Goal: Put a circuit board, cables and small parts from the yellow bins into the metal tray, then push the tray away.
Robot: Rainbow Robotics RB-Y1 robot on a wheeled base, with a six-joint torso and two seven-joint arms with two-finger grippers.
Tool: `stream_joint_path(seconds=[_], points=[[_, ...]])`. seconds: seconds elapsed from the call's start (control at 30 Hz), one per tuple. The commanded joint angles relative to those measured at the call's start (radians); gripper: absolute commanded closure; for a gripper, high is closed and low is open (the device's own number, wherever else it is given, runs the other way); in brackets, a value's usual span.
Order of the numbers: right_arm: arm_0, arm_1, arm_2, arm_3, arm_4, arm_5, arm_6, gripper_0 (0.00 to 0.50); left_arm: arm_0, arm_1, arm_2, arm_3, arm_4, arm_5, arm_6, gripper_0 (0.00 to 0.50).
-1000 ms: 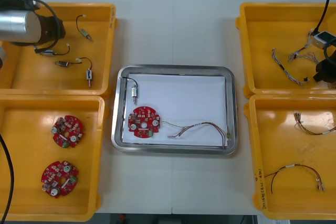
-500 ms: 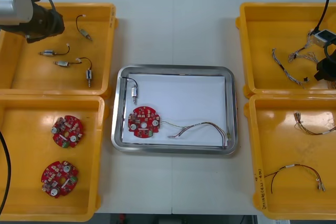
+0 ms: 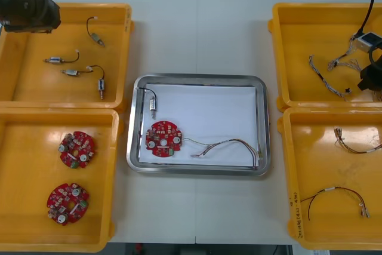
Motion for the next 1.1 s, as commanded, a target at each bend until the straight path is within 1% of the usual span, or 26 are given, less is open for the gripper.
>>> stream_joint_path(seconds=[0.03,0.13,0.33,0.43,0.47,0.5,0.6,0.63,0.73,0.8,1.1], points=[[-0.058,-0.035,0.011,-0.005,0.014,0.017,0.019,0.000,-0.028,0.063,0.029,-0.099,-0.006,0.090,-0.043,0.500],[-0.060,-0.035,0.011,-0.005,0.015,0.017,0.019,0.000,-0.026,0.066,0.029,-0.134,-0.001,0.130,-0.037,0.500],[-0.066,-0.035,0.011,-0.003,0.020,0.029,0.021,0.000,0.020,0.070,0.030,-0.253,0.000,0.205,-0.014,0.500],[-0.074,-0.036,0.011,-0.003,0.026,0.040,0.022,0.000,0.041,0.069,0.030,-0.327,0.002,0.262,0.003,0.500],[-0.074,-0.036,0.011,-0.003,0.026,0.040,0.022,0.000,0.041,0.069,0.030,-0.327,0.002,0.262,0.003,0.500],[-0.075,-0.036,0.009,-0.005,0.029,0.045,0.022,0.000,0.052,0.069,0.030,-0.362,0.003,0.292,0.012,0.498],[-0.077,-0.039,0.009,-0.003,0.029,0.046,0.024,0.000,0.064,0.066,0.030,-0.416,0.011,0.338,0.027,0.498],[-0.081,-0.039,0.006,0.011,0.029,0.045,0.025,0.000,0.069,0.064,0.030,-0.431,0.016,0.351,0.032,0.499],[-0.160,-0.047,-0.026,0.169,0.037,0.005,0.070,0.000,0.084,0.050,0.030,-0.491,0.016,0.397,0.047,0.500],[-0.189,-0.048,-0.026,0.225,0.044,-0.025,0.105,0.000,0.090,0.041,0.030,-0.523,0.017,0.421,0.057,0.498],[-0.193,-0.045,-0.028,0.225,0.058,-0.040,0.106,0.000,0.121,-0.006,0.026,-0.658,0.023,0.529,0.098,0.500]])
